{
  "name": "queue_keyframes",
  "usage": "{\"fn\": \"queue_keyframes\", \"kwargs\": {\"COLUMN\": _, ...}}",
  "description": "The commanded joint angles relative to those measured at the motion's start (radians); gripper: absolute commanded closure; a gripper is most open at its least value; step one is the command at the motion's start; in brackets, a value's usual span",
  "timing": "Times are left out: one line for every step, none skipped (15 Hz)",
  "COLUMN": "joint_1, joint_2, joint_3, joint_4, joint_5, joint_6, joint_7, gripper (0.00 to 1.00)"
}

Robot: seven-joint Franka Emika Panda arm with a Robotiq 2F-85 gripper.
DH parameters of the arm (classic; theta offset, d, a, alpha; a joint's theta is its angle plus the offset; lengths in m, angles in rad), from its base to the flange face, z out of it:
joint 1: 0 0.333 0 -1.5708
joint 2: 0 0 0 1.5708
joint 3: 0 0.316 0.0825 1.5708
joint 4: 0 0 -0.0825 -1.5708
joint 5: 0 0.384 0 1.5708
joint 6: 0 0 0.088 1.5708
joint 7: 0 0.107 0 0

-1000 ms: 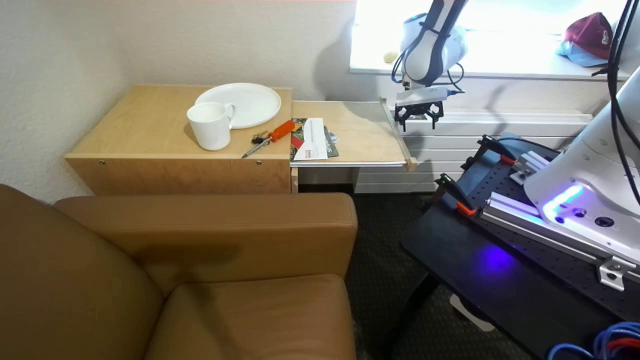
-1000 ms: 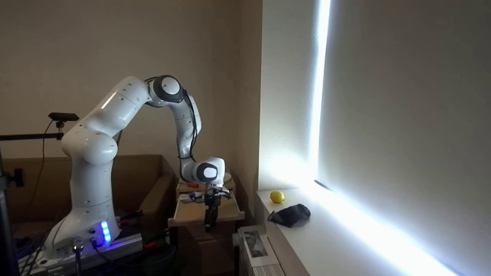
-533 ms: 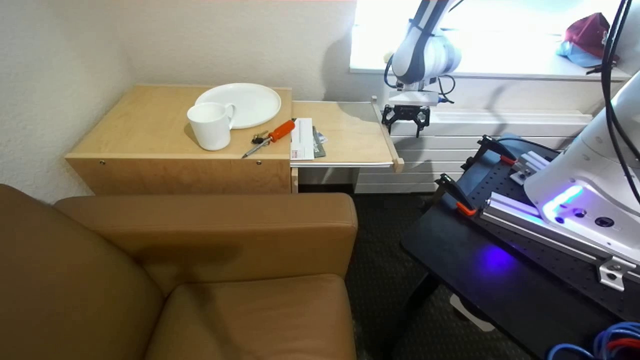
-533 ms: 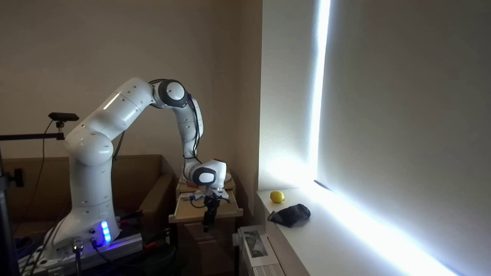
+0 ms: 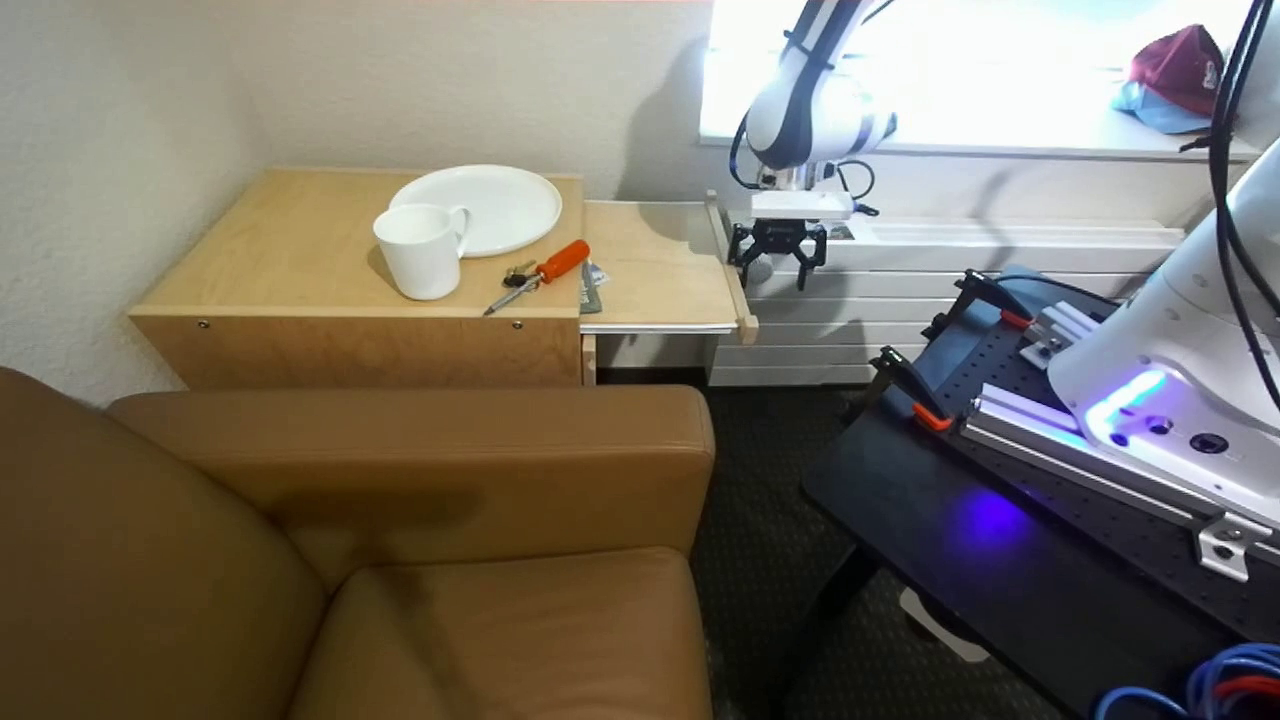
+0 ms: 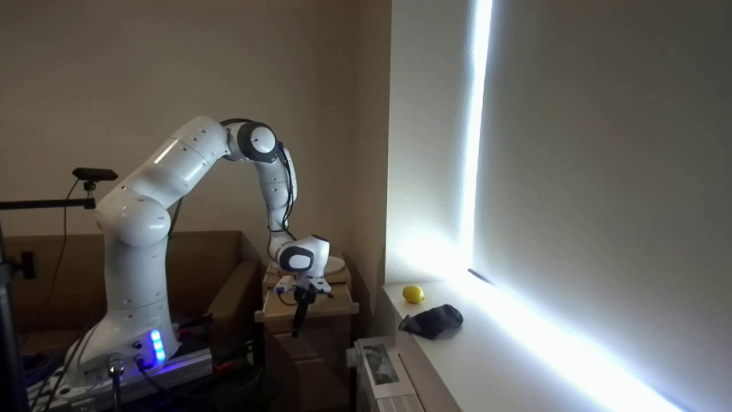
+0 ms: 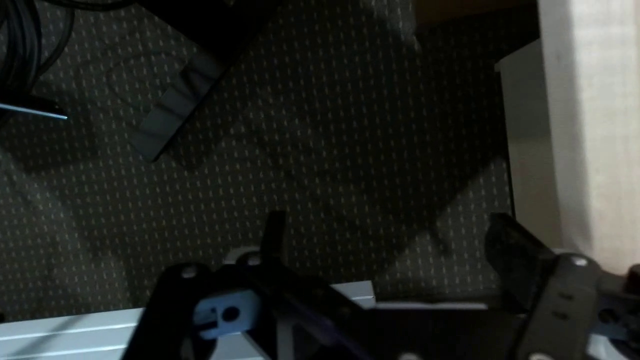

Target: Close the top compartment of the dresser

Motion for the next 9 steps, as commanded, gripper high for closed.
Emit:
{"fn": "queue_keyframes", "kwargs": {"joint_1": 0.112, "joint_2": -0.007, "joint_3": -0.017, "joint_4": -0.018, "joint_5": 0.017, "joint_6": 0.048, "joint_7": 0.000, "gripper": 0.00}}
{"fn": "queue_keyframes", "kwargs": {"joint_1": 0.138, "joint_2": -0.020, "joint_3": -0.009, "joint_4": -0.026, "joint_5": 0.020, "joint_6": 0.056, "joint_7": 0.004, "gripper": 0.00}}
{"fn": "queue_keyframes", "kwargs": {"joint_1": 0.164, "joint_2": -0.028, "joint_3": -0.005, "joint_4": -0.030, "joint_5": 0.022, "joint_6": 0.070, "joint_7": 0.010, "gripper": 0.00}}
{"fn": "queue_keyframes", "kwargs": {"joint_1": 0.188, "joint_2": -0.042, "joint_3": 0.001, "joint_4": -0.033, "joint_5": 0.026, "joint_6": 0.083, "joint_7": 0.017, "gripper": 0.00}}
{"fn": "queue_keyframes", "kwargs": {"joint_1": 0.205, "joint_2": -0.051, "joint_3": 0.008, "joint_4": -0.035, "joint_5": 0.031, "joint_6": 0.096, "joint_7": 0.021, "gripper": 0.00}}
{"fn": "queue_keyframes", "kwargs": {"joint_1": 0.228, "joint_2": -0.062, "joint_3": 0.009, "joint_4": -0.038, "joint_5": 0.035, "joint_6": 0.114, "joint_7": 0.029, "gripper": 0.00}}
{"fn": "queue_keyframes", "kwargs": {"joint_1": 0.247, "joint_2": -0.069, "joint_3": 0.010, "joint_4": -0.039, "joint_5": 0.038, "joint_6": 0.134, "joint_7": 0.035, "gripper": 0.00}}
{"fn": "queue_keyframes", "kwargs": {"joint_1": 0.267, "joint_2": -0.079, "joint_3": 0.009, "joint_4": -0.041, "joint_5": 0.039, "joint_6": 0.157, "joint_7": 0.045, "gripper": 0.00}}
{"fn": "queue_keyframes", "kwargs": {"joint_1": 0.286, "joint_2": -0.086, "joint_3": 0.005, "joint_4": -0.044, "joint_5": 0.038, "joint_6": 0.185, "joint_7": 0.055, "gripper": 0.00}}
